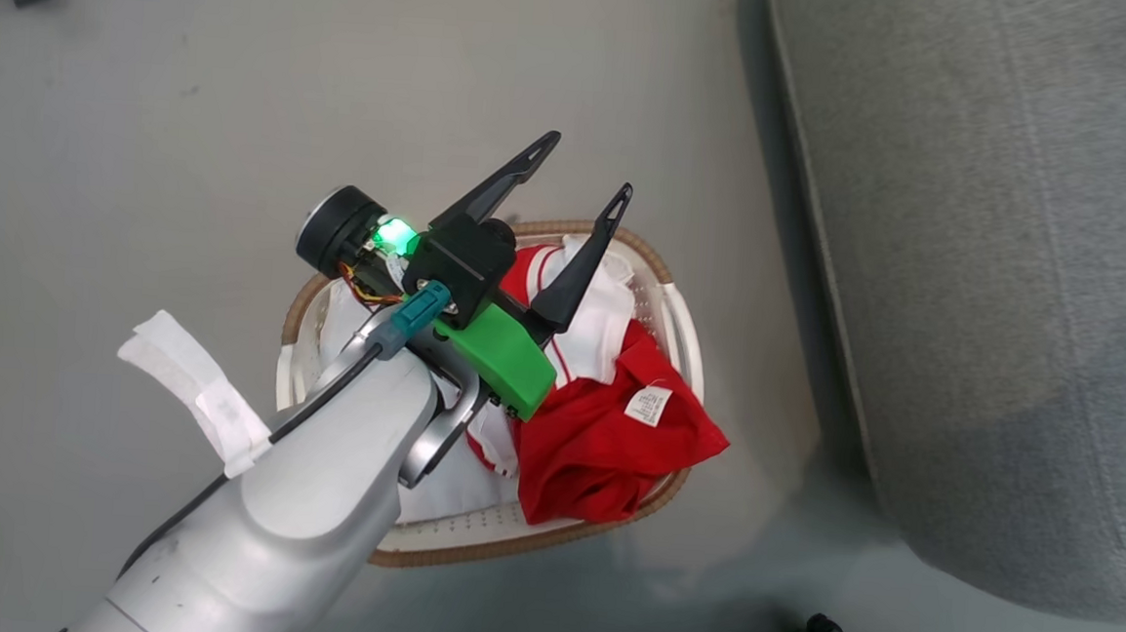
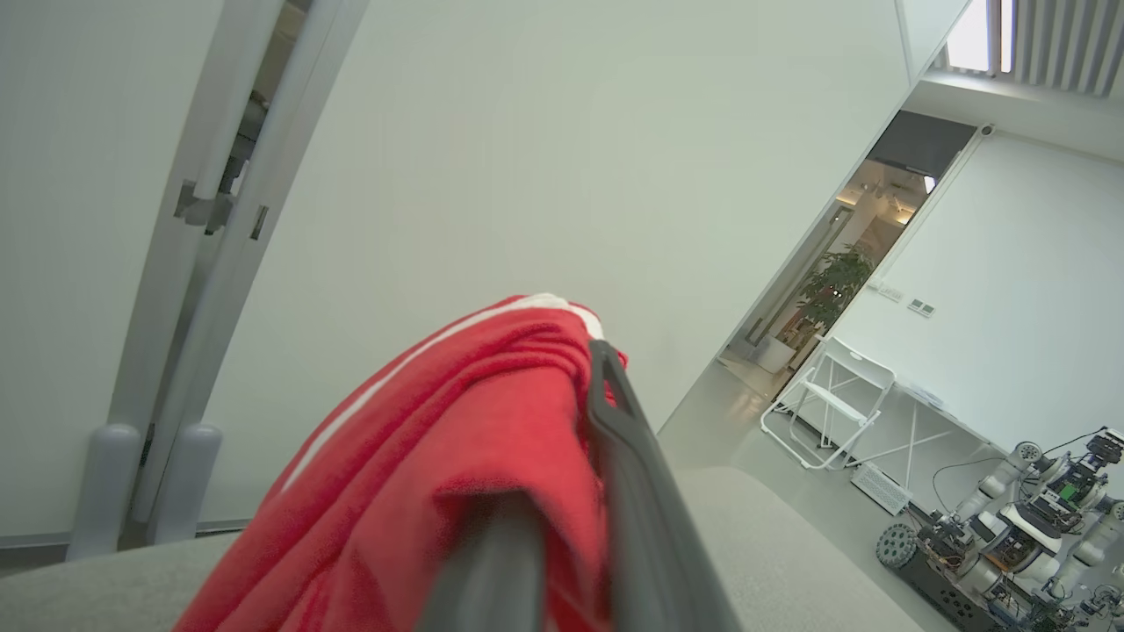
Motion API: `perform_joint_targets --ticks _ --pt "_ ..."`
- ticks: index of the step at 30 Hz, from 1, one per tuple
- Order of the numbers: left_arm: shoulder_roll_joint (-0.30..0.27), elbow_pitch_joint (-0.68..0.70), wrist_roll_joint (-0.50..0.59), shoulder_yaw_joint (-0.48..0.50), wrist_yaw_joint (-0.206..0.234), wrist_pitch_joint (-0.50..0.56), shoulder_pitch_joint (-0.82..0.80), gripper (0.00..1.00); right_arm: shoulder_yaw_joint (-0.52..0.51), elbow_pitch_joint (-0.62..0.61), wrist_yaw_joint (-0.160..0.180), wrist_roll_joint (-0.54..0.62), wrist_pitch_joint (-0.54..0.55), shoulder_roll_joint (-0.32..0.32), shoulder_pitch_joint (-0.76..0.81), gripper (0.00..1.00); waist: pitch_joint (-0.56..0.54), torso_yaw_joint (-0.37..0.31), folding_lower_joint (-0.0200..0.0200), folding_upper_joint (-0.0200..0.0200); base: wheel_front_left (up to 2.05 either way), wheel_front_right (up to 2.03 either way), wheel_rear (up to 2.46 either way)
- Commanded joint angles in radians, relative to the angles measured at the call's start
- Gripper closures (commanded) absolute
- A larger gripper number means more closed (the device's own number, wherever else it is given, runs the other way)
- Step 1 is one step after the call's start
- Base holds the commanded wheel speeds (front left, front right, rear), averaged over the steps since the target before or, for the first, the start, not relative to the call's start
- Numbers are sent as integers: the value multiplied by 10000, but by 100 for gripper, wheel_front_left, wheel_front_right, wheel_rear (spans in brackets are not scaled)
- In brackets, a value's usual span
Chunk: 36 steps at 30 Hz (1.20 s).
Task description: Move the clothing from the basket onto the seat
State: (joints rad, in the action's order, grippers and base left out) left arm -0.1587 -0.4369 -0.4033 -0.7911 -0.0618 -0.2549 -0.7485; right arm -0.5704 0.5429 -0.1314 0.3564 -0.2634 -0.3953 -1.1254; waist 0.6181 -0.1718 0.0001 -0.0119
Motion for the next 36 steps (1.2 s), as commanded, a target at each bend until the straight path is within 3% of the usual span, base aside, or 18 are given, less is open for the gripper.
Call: perform_joint_targets --ticks 1,7,14,15,17,18,27,36 --pt "-127 65 114 15 45 46 -136 0 -174 280 14 122 -21 14 323 100 763 580 -1 119 0 0 0" --pt "-331 358 54 28 188 105 51 0 -1018 1331 14 592 -23 534 948 100 1063 603 -1 119 0 0 0" --pt "-525 443 -78 61 286 162 179 0 -1235 1782 14 888 -23 1048 1501 100 926 289 -1 119 0 0 0" --pt "-545 438 -77 56 277 171 200 0 -1249 1755 14 860 -23 1092 1543 92 880 255 -1 119 0 0 0" --pt "-576 417 -111 51 281 183 250 0 -1227 1638 14 817 -23 1186 1683 51 763 191 -1 119 0 0 0" --pt "-583 408 -135 51 288 177 270 0 -1201 1566 14 795 -23 1241 1805 0 694 160 -1 119 0 0 0" --pt "-487 188 -422 333 415 -30 644 0 -784 933 14 523 -23 1982 3081 0 -202 98 -1 119 0 0 0" --pt "-348 204 -444 1279 564 -101 1523 0 122 221 14 110 -21 2153 3962 0 -1719 393 -1 119 0 0 0"
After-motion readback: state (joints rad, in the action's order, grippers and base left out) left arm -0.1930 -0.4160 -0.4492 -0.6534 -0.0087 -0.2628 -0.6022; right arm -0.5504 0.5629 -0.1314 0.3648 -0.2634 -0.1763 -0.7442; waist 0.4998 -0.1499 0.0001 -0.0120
